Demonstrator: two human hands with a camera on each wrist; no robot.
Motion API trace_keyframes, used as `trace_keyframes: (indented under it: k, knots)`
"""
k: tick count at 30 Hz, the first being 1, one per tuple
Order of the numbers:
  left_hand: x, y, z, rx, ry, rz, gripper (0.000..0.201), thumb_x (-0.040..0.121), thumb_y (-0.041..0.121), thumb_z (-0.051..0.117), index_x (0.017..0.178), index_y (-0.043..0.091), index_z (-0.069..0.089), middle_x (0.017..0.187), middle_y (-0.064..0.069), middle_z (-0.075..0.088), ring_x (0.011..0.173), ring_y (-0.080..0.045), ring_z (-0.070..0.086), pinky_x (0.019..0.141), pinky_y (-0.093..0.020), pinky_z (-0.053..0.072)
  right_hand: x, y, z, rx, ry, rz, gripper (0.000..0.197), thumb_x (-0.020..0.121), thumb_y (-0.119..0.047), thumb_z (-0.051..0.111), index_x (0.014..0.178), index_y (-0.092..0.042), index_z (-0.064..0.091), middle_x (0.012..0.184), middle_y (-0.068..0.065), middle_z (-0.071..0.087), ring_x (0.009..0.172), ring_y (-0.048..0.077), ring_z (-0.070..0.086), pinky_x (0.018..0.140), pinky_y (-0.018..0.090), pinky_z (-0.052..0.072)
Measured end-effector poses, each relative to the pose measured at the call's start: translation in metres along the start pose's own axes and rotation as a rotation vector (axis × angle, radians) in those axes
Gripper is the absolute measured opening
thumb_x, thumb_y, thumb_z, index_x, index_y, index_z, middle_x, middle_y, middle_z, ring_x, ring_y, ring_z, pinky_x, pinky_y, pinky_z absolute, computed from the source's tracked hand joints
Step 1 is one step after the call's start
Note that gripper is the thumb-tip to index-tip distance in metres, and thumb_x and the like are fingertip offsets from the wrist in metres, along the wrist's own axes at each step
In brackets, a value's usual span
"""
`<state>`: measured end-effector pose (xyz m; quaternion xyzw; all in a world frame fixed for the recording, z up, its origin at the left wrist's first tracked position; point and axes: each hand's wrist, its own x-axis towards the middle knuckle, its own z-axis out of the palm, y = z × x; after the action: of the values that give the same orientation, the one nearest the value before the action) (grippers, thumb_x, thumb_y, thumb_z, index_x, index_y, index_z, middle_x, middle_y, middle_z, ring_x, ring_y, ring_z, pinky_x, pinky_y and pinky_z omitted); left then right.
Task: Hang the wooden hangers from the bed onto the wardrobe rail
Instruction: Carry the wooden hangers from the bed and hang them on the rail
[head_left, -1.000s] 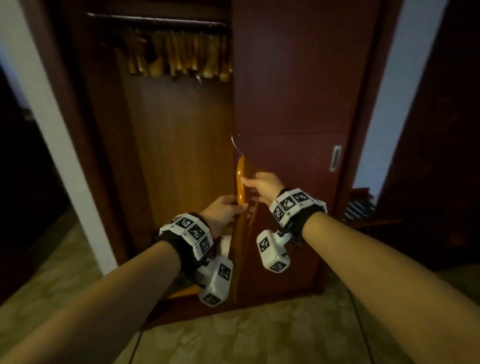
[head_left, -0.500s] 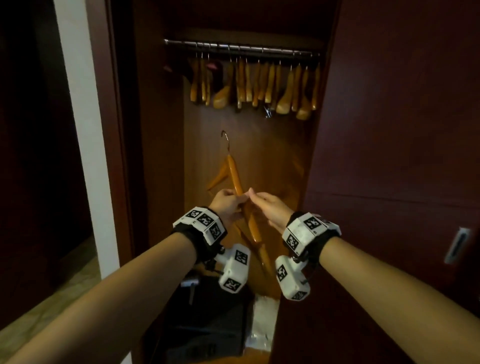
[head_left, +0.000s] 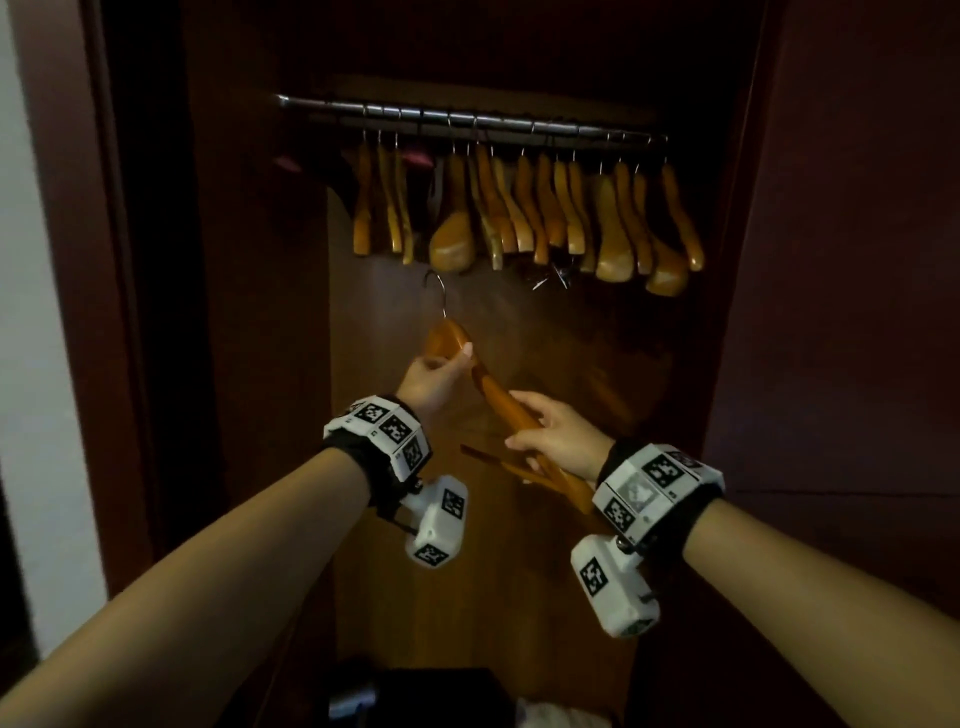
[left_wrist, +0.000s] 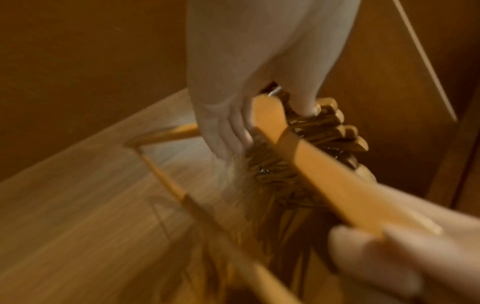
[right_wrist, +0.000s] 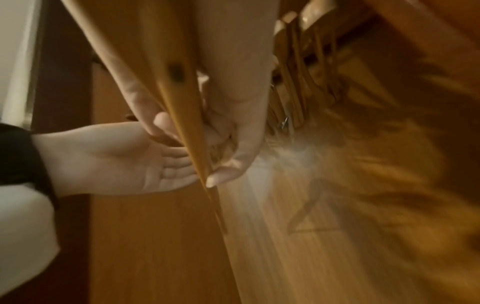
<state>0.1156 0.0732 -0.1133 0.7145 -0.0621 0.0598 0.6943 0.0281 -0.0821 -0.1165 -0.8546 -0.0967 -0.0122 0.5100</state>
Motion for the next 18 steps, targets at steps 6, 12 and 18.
trace_keyframes:
  k: [6, 12, 18]
  knots:
    - [0.053, 0.034, -0.038, -0.133, 0.197, 0.233, 0.086, 0.075, 0.045, 0.073, 0.142, 0.023, 0.024, 0.146, -0.008, 0.033, 0.129, -0.027, 0.039, 0.105, -0.040, 0.038, 0.048, -0.017, 0.027, 0.058, 0.107, 0.119, 0.054, 0.090, -0.005, 0.053, 0.138, -0.021, 0.037, 0.092, 0.010, 0.054, 0.057, 0.012, 0.049, 0.060, 0.033, 0.052]
    - [0.075, 0.062, -0.067, -0.131, 0.277, 0.396, 0.101, 0.072, 0.047, 0.075, 0.147, 0.027, 0.011, 0.151, -0.010, 0.020, 0.136, -0.032, 0.029, 0.107, -0.048, 0.034, 0.084, -0.046, 0.050, 0.102, 0.179, 0.099, 0.050, 0.088, -0.003, 0.053, 0.134, -0.017, 0.041, 0.076, 0.007, 0.050, 0.053, 0.013, 0.047, 0.054, 0.032, 0.049]
    - [0.088, 0.086, -0.084, 0.052, 0.256, 0.509, 0.107, 0.069, 0.038, 0.080, 0.148, 0.024, 0.009, 0.150, -0.015, 0.024, 0.135, -0.032, 0.031, 0.105, -0.045, 0.035, 0.108, -0.076, 0.064, 0.120, 0.221, 0.035, 0.042, 0.090, -0.001, 0.049, 0.131, -0.007, 0.045, 0.067, 0.005, 0.046, 0.051, 0.015, 0.042, 0.052, 0.029, 0.042]
